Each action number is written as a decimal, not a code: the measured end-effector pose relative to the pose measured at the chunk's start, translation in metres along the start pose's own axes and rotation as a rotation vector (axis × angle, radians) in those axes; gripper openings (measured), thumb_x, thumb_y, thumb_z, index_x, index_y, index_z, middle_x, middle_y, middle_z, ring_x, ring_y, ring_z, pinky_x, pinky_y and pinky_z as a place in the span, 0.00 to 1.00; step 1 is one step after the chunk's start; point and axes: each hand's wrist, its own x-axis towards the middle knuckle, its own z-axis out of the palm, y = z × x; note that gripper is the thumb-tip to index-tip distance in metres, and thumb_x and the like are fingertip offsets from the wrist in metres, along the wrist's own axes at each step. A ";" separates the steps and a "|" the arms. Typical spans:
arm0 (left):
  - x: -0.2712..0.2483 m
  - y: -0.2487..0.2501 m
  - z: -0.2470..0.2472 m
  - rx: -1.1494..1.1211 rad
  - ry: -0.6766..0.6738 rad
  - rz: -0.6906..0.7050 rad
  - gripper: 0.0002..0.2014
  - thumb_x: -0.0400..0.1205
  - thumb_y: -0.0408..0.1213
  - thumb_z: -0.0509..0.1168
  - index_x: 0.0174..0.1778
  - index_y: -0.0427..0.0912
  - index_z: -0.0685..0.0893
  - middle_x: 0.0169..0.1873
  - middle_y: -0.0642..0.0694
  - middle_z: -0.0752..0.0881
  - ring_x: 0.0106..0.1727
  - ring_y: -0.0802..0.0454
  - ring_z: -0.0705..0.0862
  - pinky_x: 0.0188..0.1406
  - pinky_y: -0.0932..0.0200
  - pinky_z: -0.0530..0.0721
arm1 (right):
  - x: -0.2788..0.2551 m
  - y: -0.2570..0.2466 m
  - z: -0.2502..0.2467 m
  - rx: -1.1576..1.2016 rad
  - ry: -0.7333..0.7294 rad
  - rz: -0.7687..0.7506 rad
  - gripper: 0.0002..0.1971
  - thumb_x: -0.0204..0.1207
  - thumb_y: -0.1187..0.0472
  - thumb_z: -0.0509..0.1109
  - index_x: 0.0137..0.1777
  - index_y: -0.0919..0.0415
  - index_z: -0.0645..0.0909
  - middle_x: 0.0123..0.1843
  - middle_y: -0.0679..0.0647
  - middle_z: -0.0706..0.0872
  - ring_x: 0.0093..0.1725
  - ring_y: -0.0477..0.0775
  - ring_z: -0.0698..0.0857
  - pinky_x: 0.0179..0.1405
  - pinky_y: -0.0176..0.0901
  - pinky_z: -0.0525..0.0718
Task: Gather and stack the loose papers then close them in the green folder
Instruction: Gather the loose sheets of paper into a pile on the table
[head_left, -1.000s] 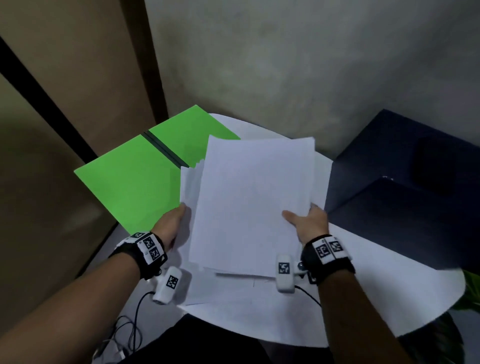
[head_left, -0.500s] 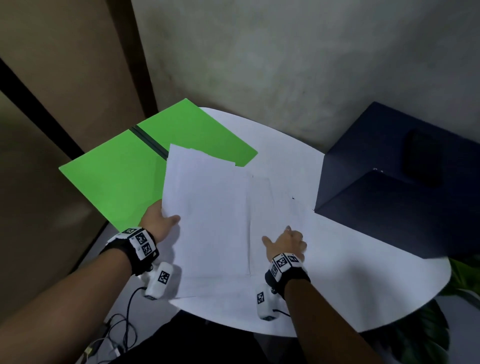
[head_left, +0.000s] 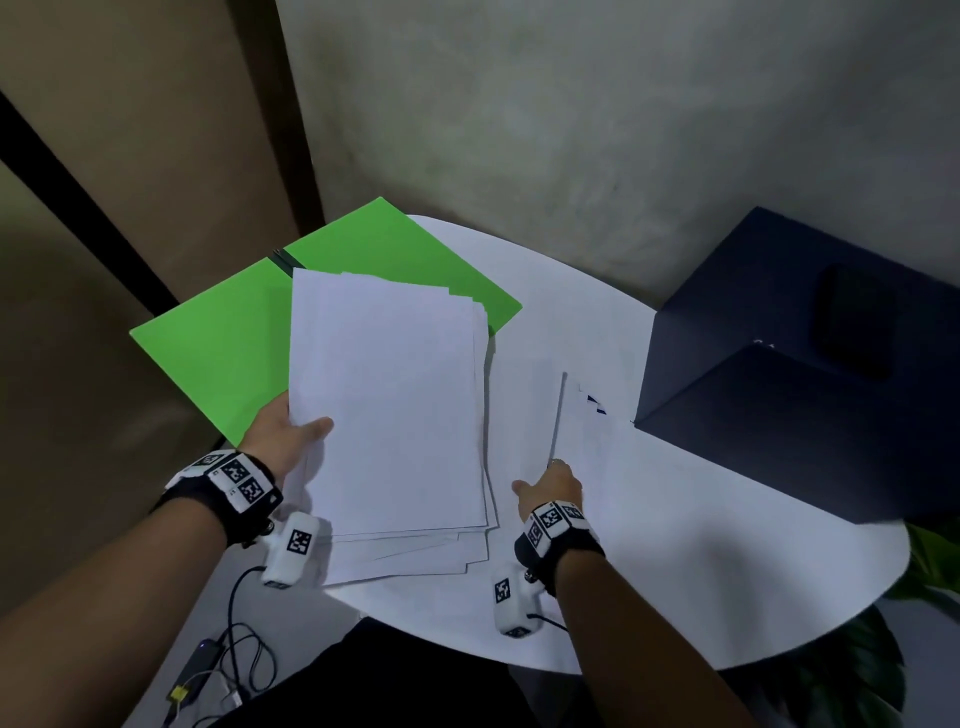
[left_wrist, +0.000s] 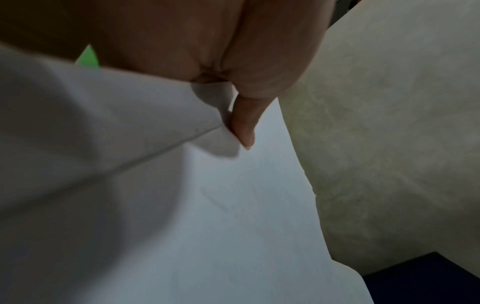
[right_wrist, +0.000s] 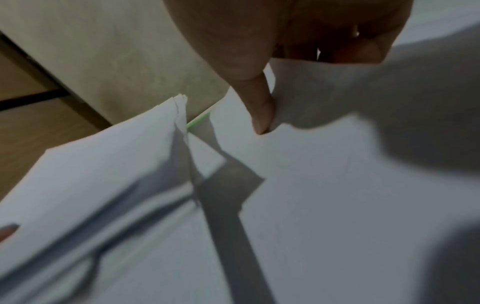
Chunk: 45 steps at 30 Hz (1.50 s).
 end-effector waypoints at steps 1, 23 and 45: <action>-0.001 0.001 0.000 0.005 -0.006 -0.005 0.20 0.80 0.30 0.70 0.69 0.43 0.80 0.61 0.46 0.86 0.64 0.46 0.81 0.70 0.44 0.74 | 0.000 0.003 -0.002 -0.006 0.007 0.005 0.30 0.77 0.59 0.74 0.75 0.69 0.70 0.68 0.65 0.83 0.65 0.65 0.84 0.56 0.45 0.83; -0.011 0.027 -0.026 -0.136 -0.016 0.044 0.22 0.81 0.25 0.67 0.71 0.40 0.78 0.62 0.46 0.85 0.64 0.48 0.80 0.64 0.53 0.72 | -0.001 -0.034 0.016 -0.014 -0.002 0.113 0.30 0.60 0.50 0.85 0.59 0.65 0.81 0.62 0.59 0.85 0.61 0.61 0.86 0.57 0.48 0.86; 0.001 0.005 -0.012 -0.005 -0.077 0.025 0.22 0.81 0.26 0.68 0.72 0.37 0.77 0.61 0.48 0.83 0.64 0.50 0.78 0.67 0.53 0.71 | -0.010 -0.002 -0.060 0.202 0.280 -0.065 0.15 0.72 0.61 0.77 0.56 0.66 0.84 0.55 0.65 0.90 0.53 0.66 0.89 0.55 0.49 0.87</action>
